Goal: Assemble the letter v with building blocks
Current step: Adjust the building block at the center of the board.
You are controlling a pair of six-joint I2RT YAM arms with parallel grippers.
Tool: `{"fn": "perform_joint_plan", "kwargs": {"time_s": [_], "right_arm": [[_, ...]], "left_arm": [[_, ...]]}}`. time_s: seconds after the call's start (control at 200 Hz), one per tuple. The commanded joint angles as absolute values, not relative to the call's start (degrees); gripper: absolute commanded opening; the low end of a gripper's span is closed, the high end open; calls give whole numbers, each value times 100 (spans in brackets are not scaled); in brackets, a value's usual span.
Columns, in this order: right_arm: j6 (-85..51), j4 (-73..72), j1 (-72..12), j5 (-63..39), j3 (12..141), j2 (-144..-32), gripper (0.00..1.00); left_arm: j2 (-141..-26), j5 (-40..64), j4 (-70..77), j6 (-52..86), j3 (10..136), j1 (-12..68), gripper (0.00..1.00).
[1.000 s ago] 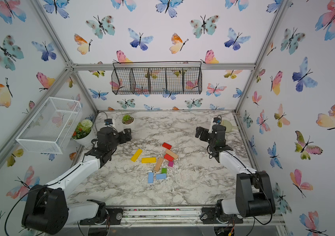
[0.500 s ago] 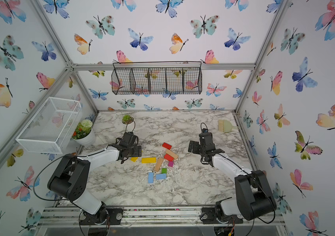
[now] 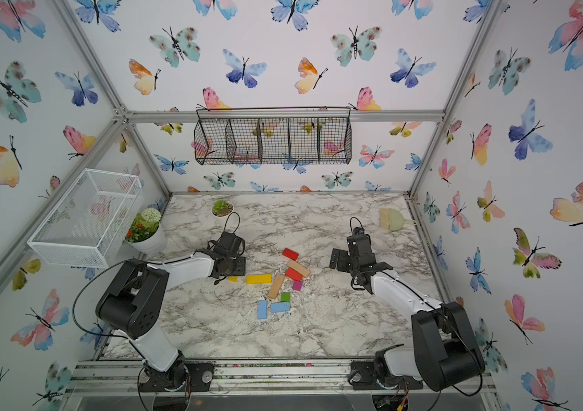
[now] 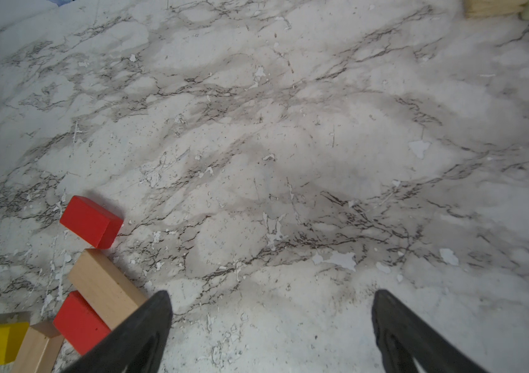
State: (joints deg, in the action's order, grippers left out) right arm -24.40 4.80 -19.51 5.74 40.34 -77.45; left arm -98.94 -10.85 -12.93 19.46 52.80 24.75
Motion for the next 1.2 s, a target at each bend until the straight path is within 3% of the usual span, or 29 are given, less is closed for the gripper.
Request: {"fn": "perform_joint_plan", "kwargs": {"time_s": [0.0, 0.566, 1.196], "right_arm": [[-2457, 650, -1986, 762, 3973, -7690, 98], [-2323, 736, -1986, 879, 4100, -7949, 98], [-2005, 783, -2065, 511, 4447, -8358, 98]], "left_arm": [[-10099, -1053, -1481, 1946, 5308, 2478, 52], [-10163, -856, -1825, 2396, 5679, 2480, 18], [-9871, -1238, -1391, 4783, 5600, 2487, 8]]}}
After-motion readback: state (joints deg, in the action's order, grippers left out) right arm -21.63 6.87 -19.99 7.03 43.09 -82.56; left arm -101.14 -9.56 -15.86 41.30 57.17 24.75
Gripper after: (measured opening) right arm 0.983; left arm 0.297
